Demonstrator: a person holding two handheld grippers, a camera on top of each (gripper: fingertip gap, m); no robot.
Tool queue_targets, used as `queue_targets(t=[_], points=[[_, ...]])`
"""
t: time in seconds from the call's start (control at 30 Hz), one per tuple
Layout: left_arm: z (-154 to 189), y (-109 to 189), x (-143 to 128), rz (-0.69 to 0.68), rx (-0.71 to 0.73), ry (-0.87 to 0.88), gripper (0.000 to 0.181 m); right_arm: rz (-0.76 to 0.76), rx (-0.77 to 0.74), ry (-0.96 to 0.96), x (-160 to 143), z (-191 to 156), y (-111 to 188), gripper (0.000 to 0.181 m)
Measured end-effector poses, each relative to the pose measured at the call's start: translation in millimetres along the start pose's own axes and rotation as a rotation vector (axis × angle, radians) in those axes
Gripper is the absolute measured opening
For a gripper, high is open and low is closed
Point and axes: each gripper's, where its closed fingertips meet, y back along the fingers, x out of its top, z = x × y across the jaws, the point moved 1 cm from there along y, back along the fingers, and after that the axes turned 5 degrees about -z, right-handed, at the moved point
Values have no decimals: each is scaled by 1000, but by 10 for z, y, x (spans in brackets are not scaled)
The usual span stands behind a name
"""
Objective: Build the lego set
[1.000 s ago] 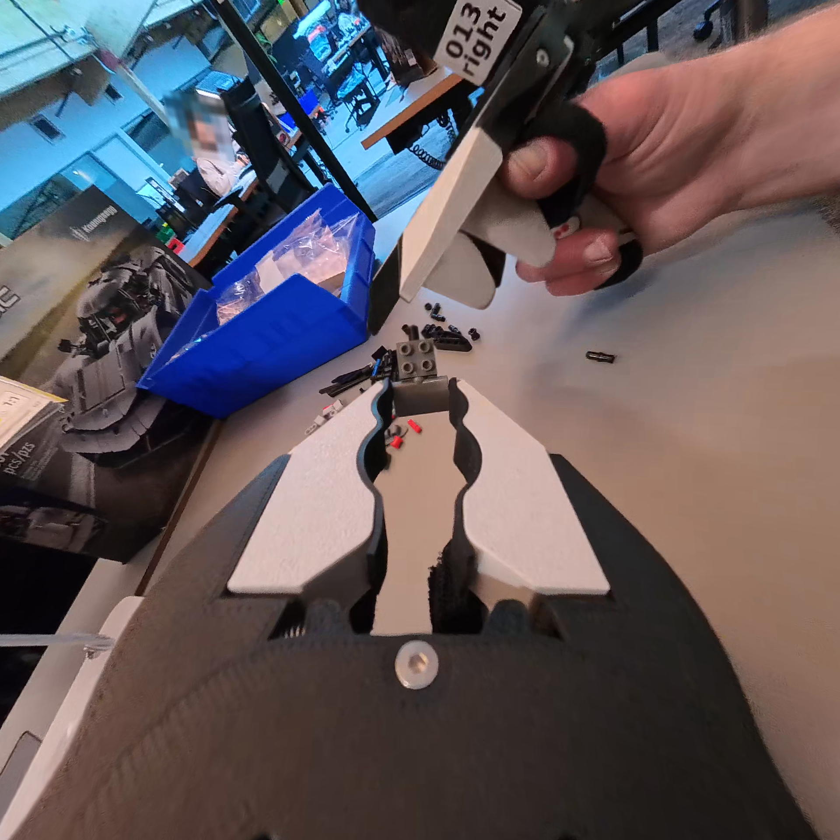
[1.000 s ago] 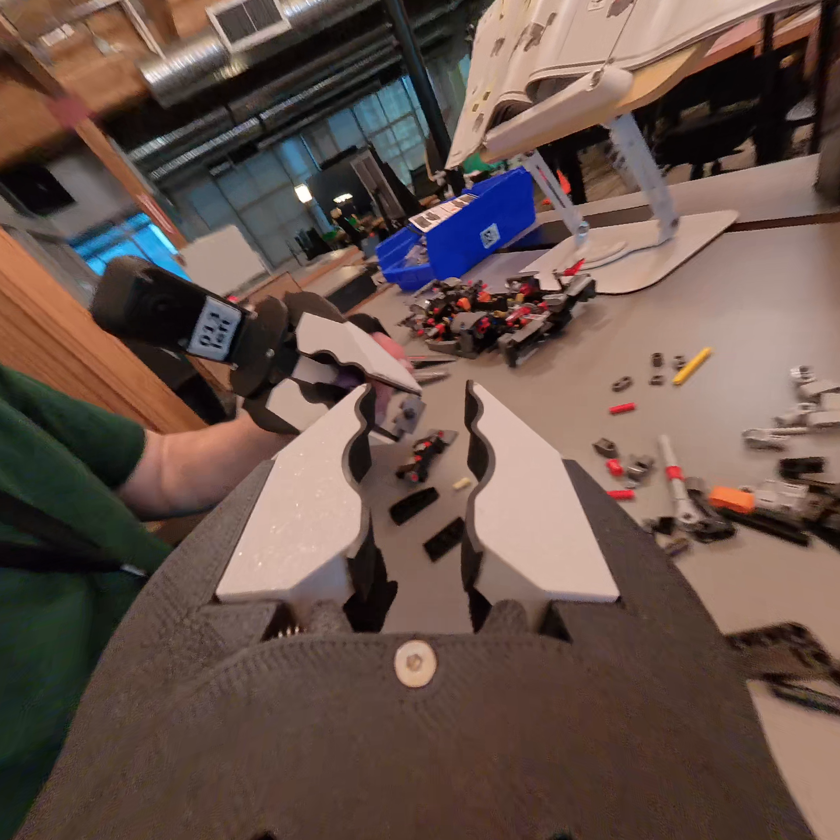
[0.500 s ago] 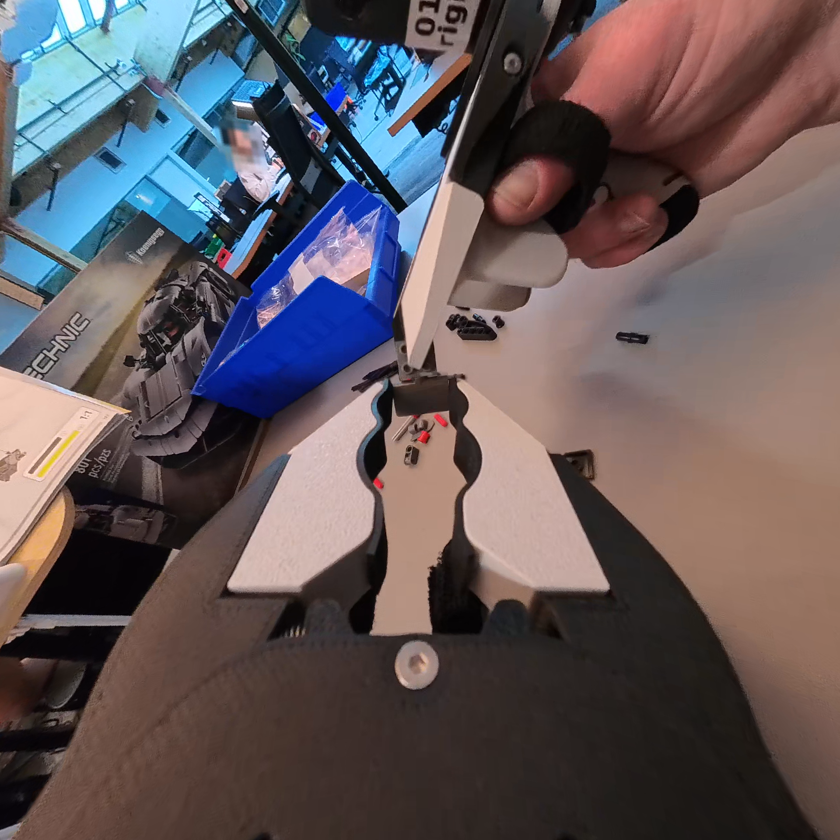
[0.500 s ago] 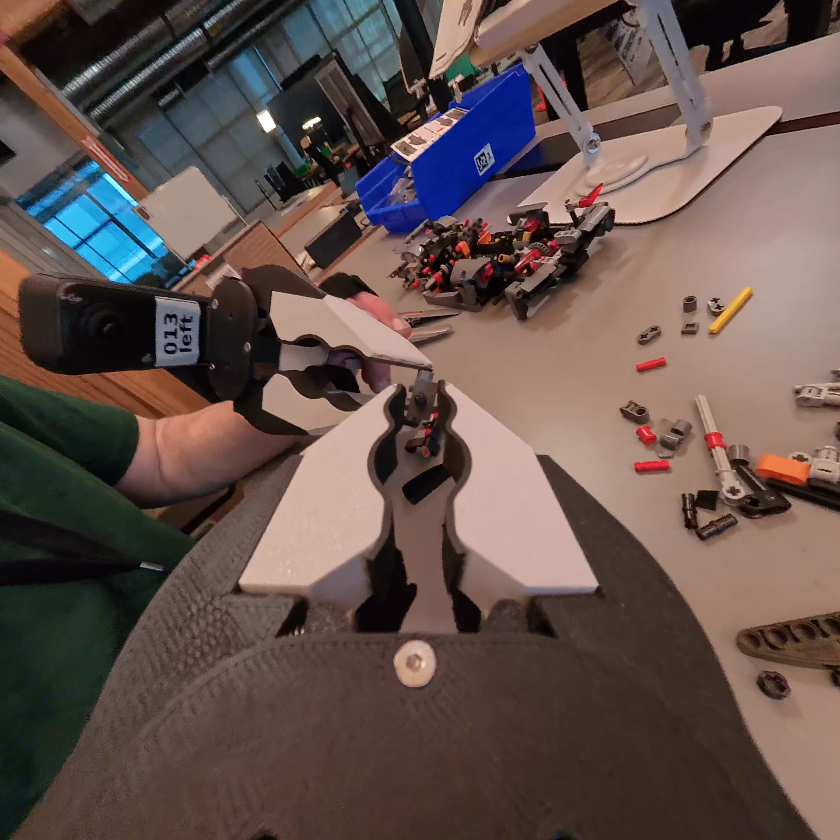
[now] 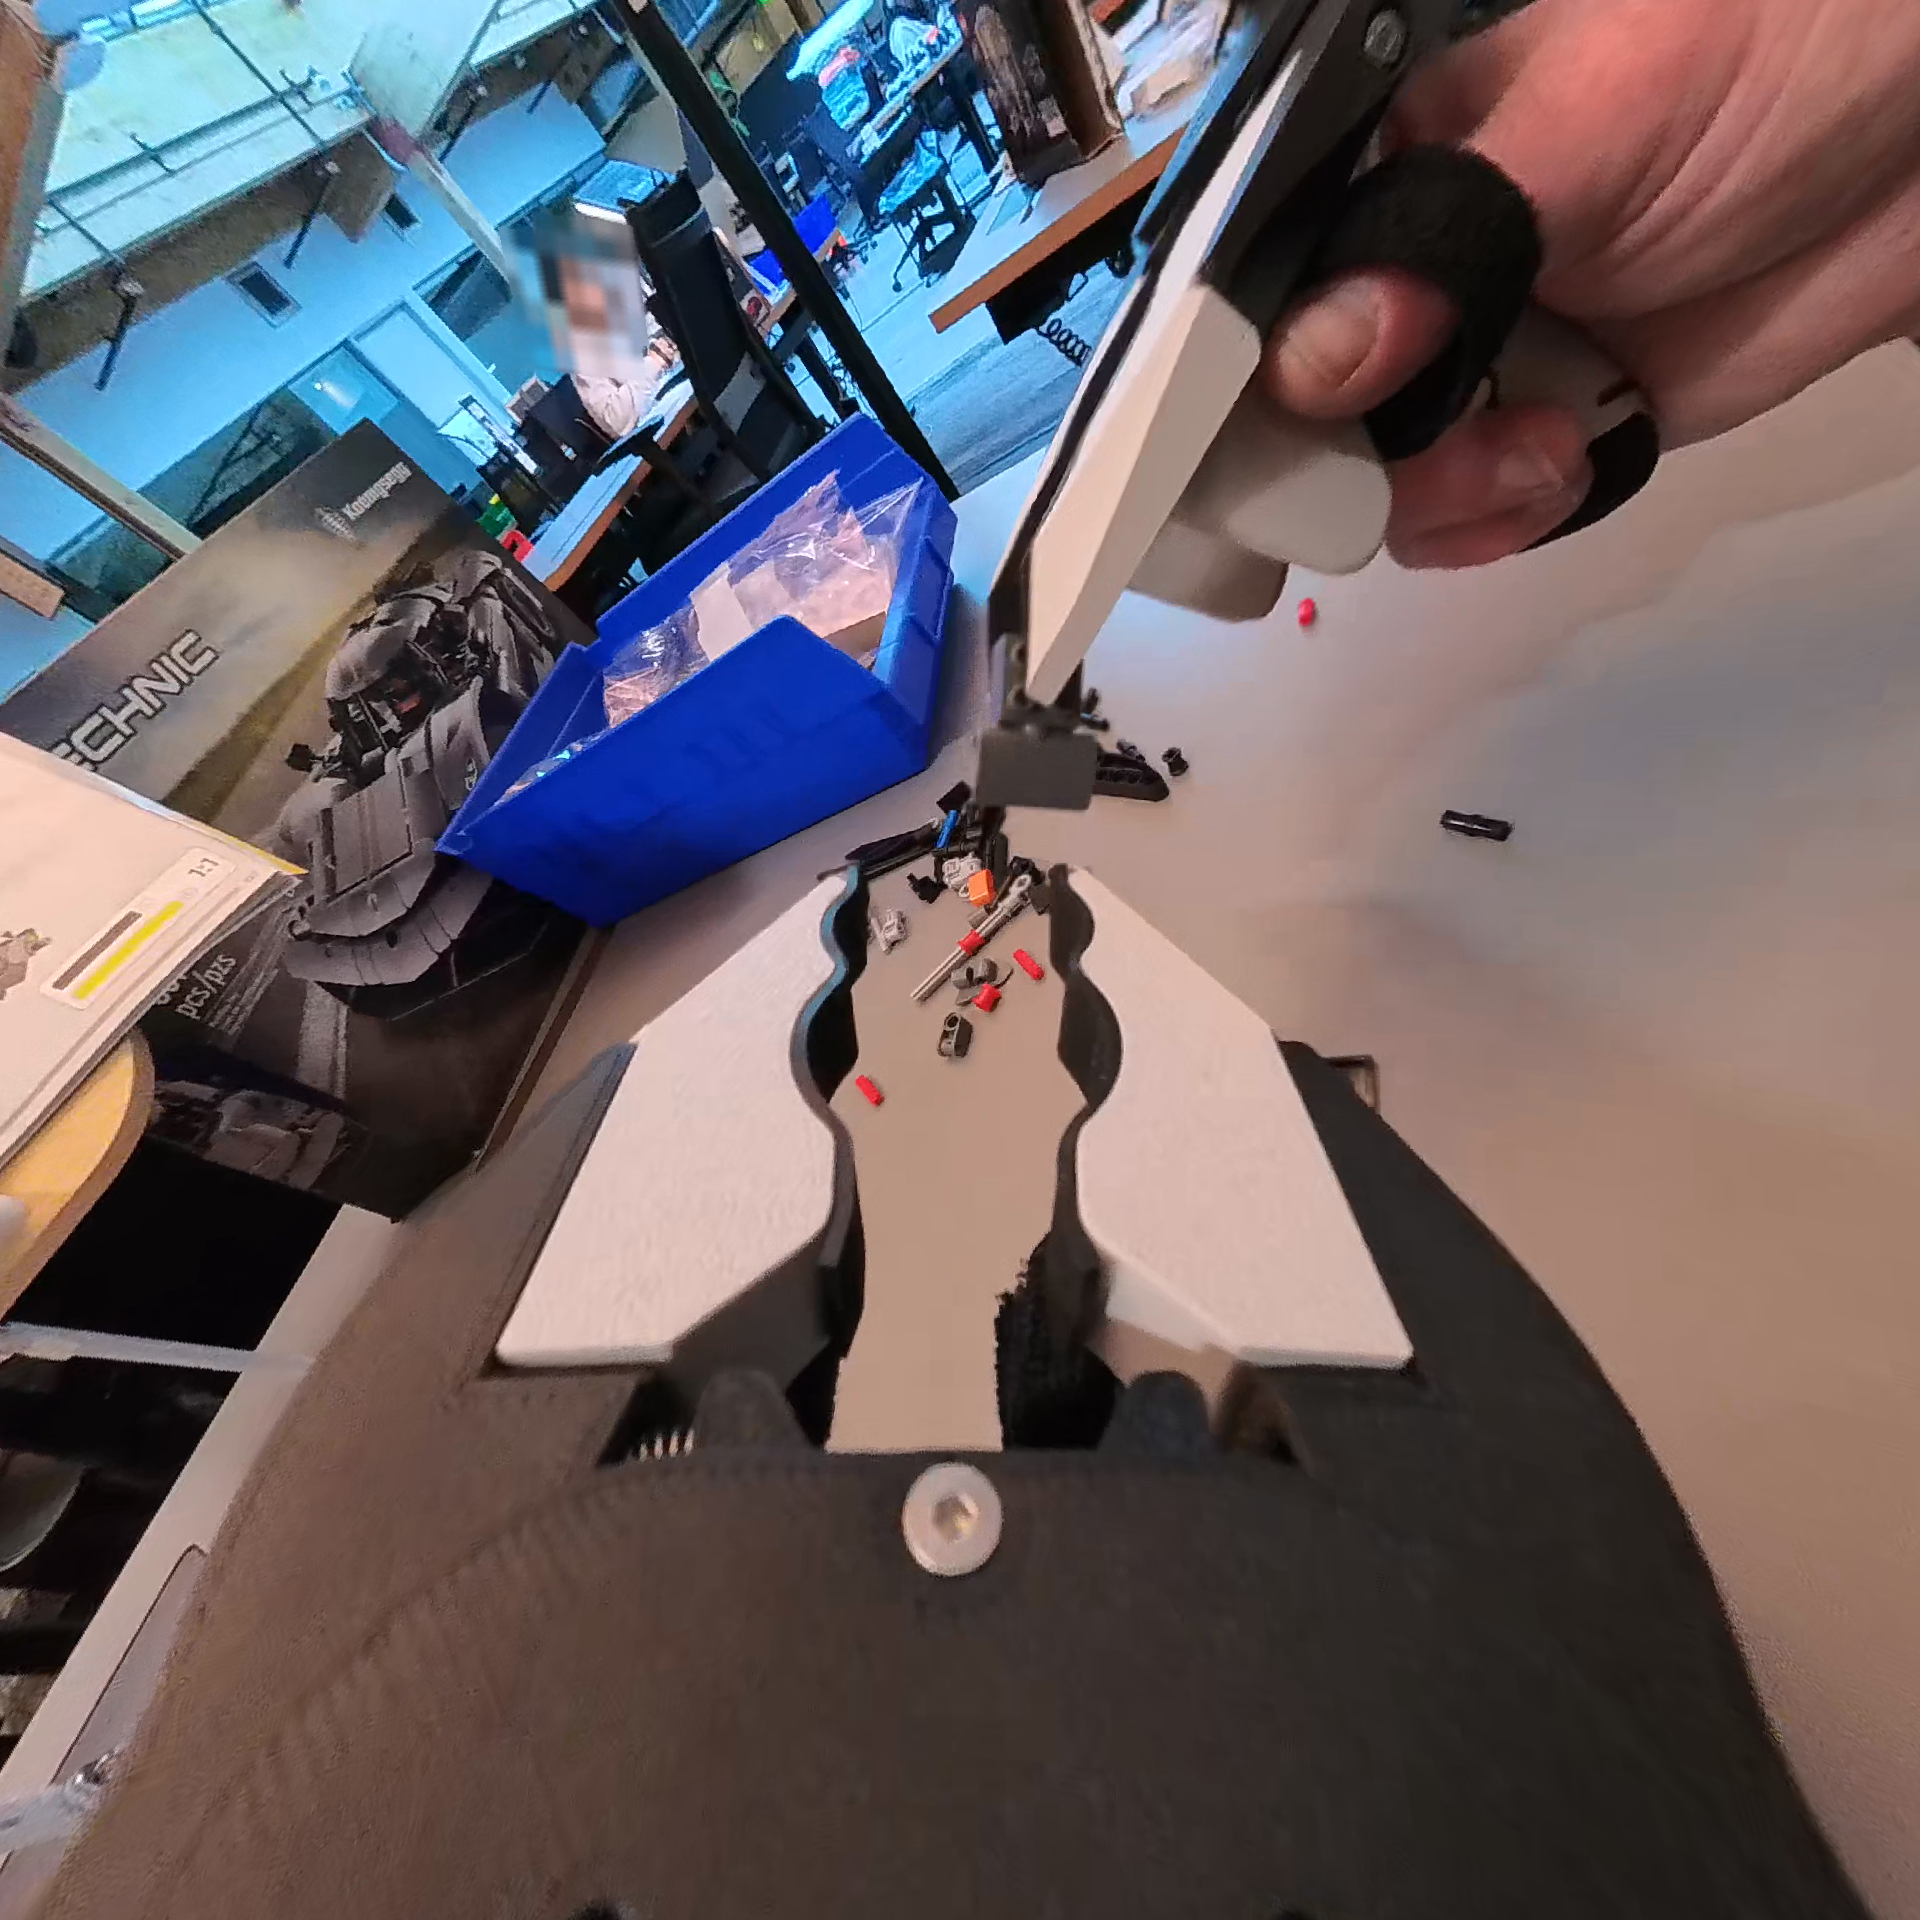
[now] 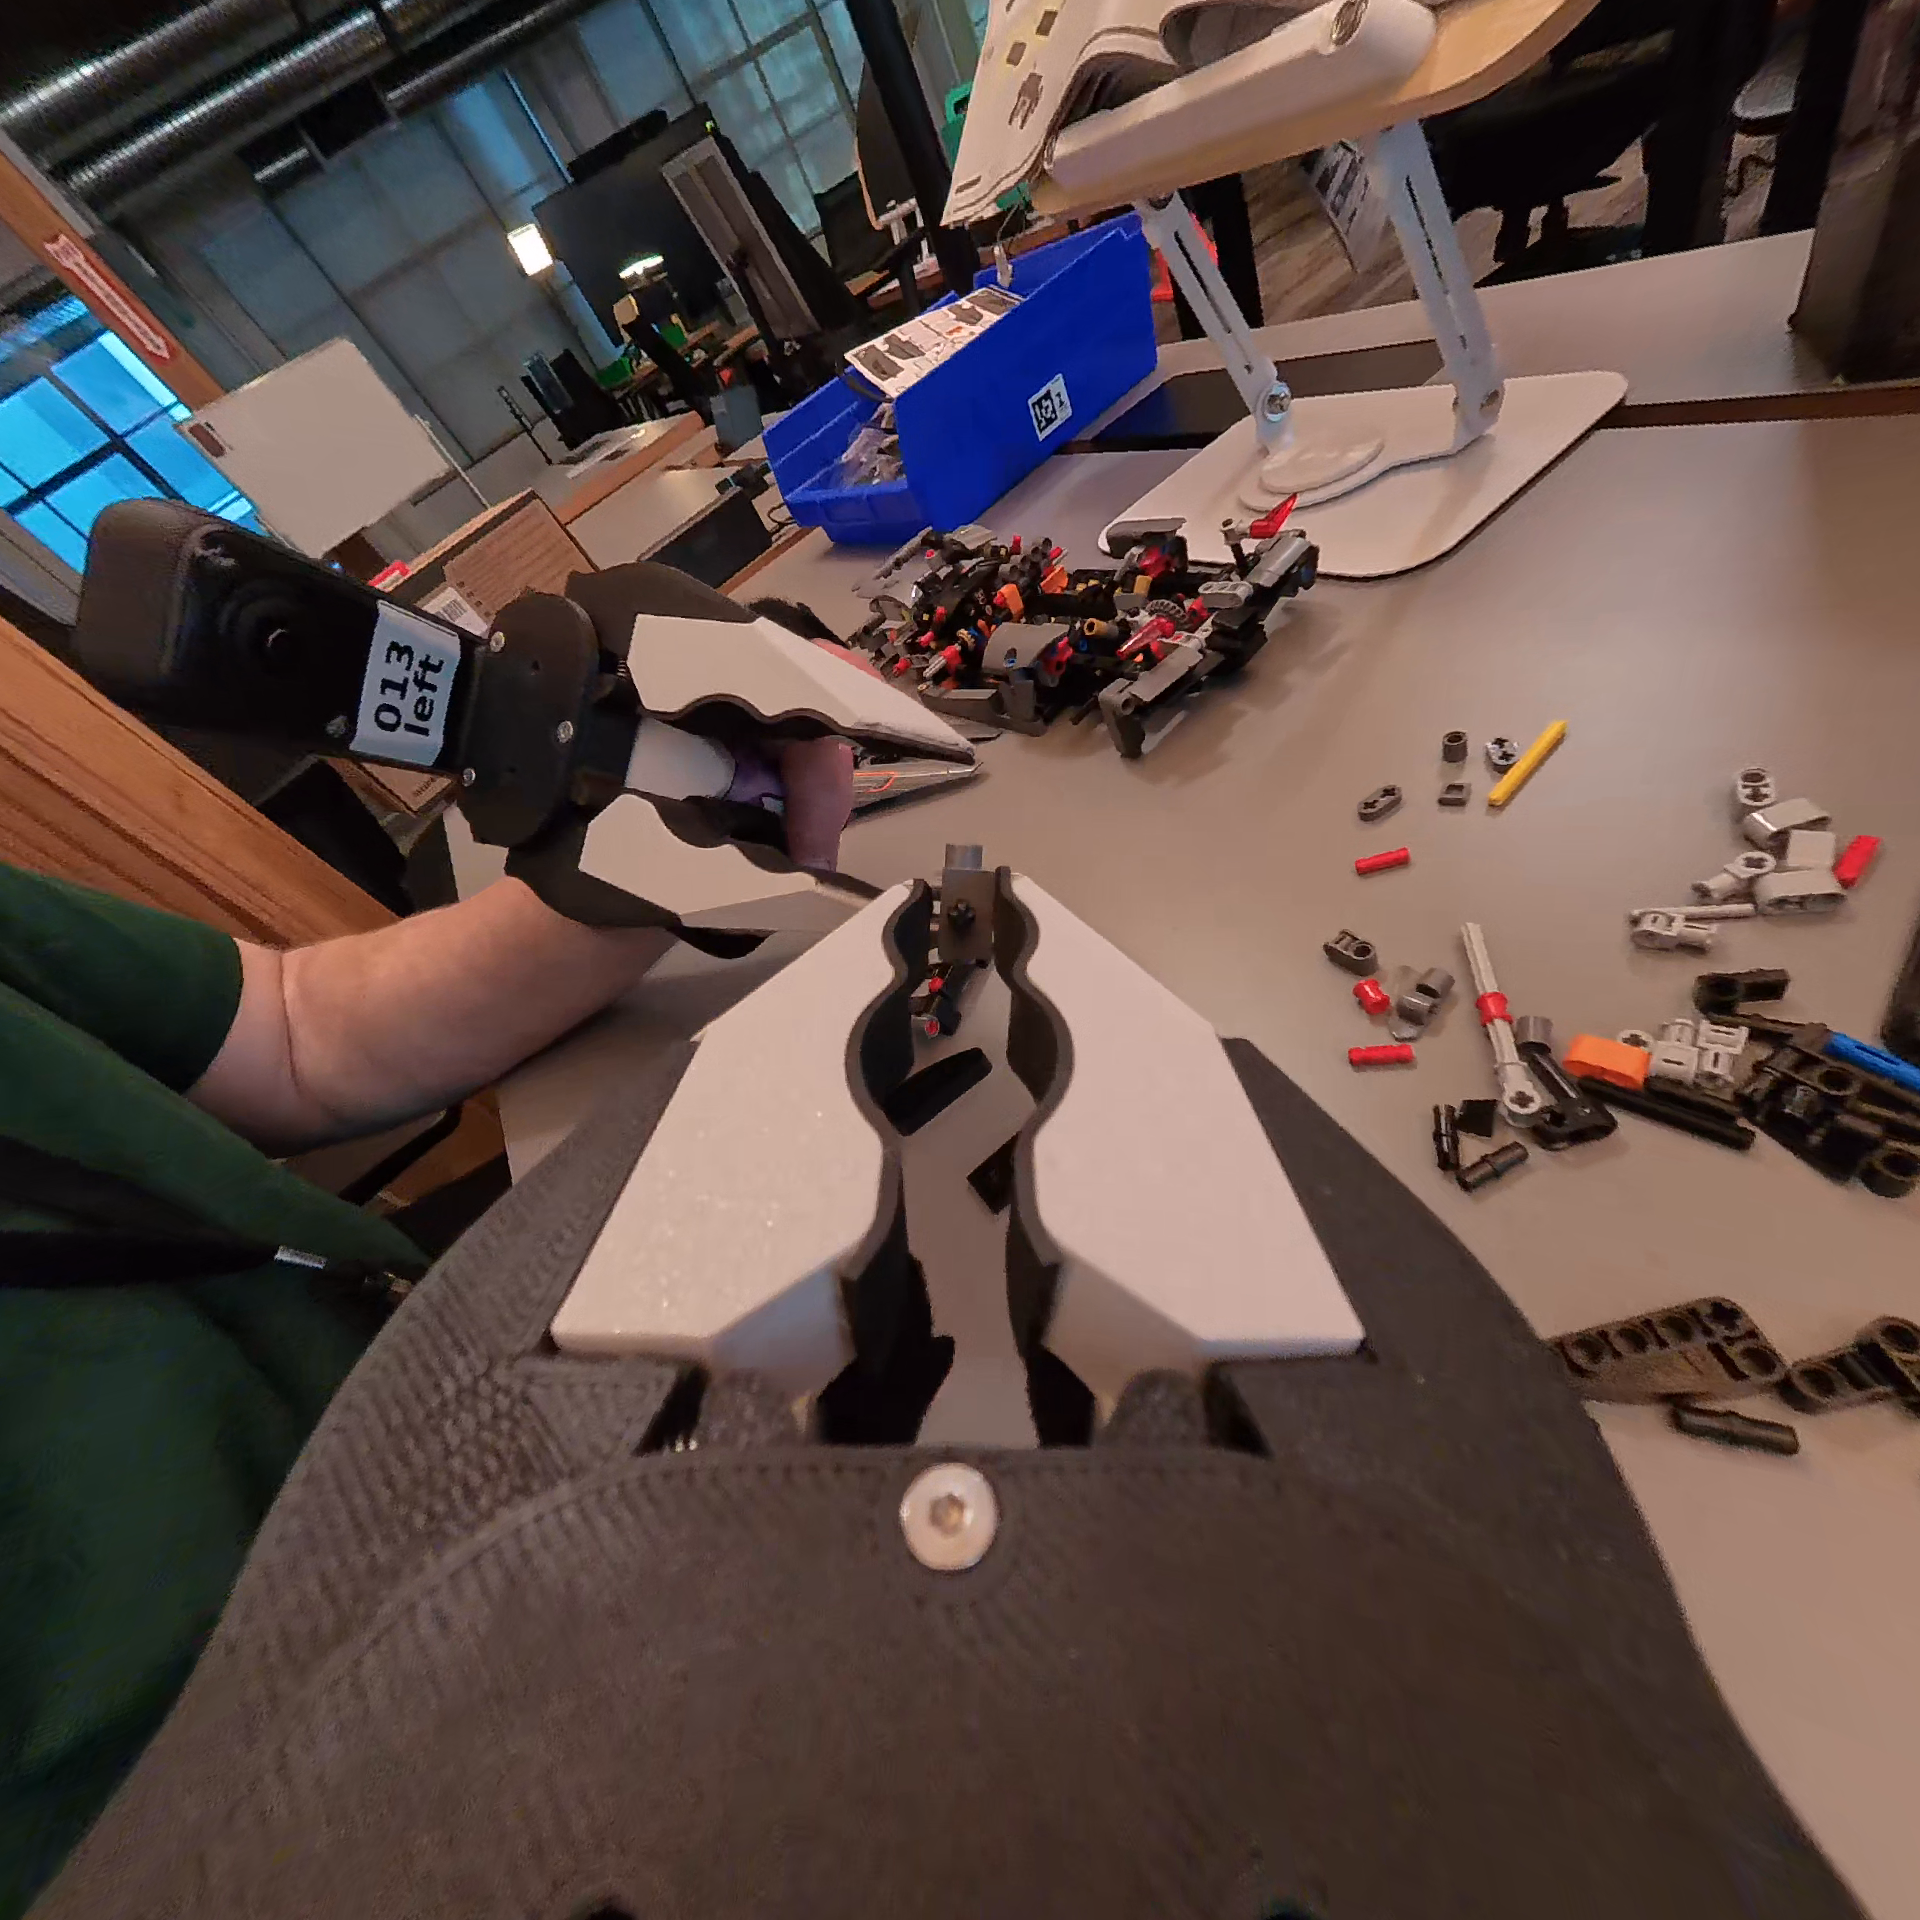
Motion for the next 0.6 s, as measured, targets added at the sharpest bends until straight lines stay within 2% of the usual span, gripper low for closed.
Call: queue_targets(t=[0.1,0.17,0.27,0.4,0.47,0.6], points=[[-77,-11,-59,-33,42,8,30,-27,-60,58,-40,32,67,9],[-148,-13,-108,-52,74,25,28,-99,-148,170,-133,73,92,10],[-204,-7,-145,-52,82,67,27,-351,-369,467,-453,212,101,10],[-215,-28,-182,-71,90,64,26,-590,-505,759,-808,244,21,10],[-210,-35,-191,-73,90,60,25,-666,-540,862,-943,275,-5,10],[-211,-44,-203,-74,86,69,25,-698,-550,914,-1049,258,-38,10]])
